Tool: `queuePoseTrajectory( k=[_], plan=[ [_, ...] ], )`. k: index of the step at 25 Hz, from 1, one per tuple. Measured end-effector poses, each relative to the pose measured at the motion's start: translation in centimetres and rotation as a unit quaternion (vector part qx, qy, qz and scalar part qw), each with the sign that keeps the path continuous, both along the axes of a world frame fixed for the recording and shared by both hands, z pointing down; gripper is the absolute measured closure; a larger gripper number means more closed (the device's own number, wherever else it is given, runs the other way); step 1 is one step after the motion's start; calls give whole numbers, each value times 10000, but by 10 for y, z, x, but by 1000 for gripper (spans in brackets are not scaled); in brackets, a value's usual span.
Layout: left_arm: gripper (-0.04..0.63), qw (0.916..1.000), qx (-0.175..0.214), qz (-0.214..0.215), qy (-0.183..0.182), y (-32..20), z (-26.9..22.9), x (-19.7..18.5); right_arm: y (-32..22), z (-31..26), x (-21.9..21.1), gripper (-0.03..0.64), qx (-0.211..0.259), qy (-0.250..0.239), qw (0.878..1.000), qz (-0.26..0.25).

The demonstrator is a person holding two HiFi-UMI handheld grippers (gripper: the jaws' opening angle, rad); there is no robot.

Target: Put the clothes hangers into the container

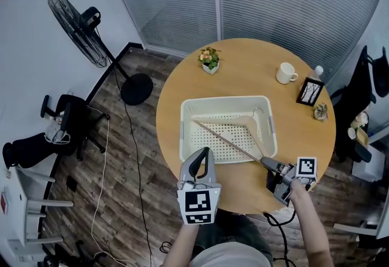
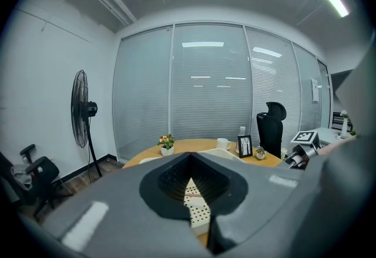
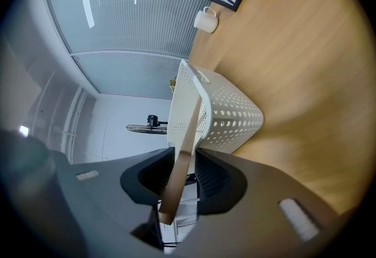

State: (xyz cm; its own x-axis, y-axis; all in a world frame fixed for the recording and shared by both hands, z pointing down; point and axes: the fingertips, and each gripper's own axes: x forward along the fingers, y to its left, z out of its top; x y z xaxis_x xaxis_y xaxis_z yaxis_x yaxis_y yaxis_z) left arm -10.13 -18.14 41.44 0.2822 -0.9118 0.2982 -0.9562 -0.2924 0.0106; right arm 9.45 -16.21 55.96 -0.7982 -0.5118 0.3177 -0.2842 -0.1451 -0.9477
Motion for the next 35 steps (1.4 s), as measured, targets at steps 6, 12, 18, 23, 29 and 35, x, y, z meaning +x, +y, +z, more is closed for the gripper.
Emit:
queuePoseTrajectory(
  k=[6,12,18,23,29,35],
  plan=[
    [595,10000,18,11,2,0,-1,0,-8,-7,11,357,383,584,9975,121],
    [595,10000,38,28,8,-2,-5,2,-14,-21,26,267,814,1571,9833,425],
    [595,9999,130,57,21,-5,-14,4,-27,-53,45,277,1914,3072,9310,462],
    [595,9996,264,72,39,-9,-24,7,-35,-100,53,339,2910,4106,8621,594],
    [595,9991,407,92,117,-14,-40,9,-41,-150,52,404,3555,4499,8140,923],
    [595,9979,607,83,201,-18,-61,9,-42,-185,47,493,4077,5066,7508,1158]
  ],
)
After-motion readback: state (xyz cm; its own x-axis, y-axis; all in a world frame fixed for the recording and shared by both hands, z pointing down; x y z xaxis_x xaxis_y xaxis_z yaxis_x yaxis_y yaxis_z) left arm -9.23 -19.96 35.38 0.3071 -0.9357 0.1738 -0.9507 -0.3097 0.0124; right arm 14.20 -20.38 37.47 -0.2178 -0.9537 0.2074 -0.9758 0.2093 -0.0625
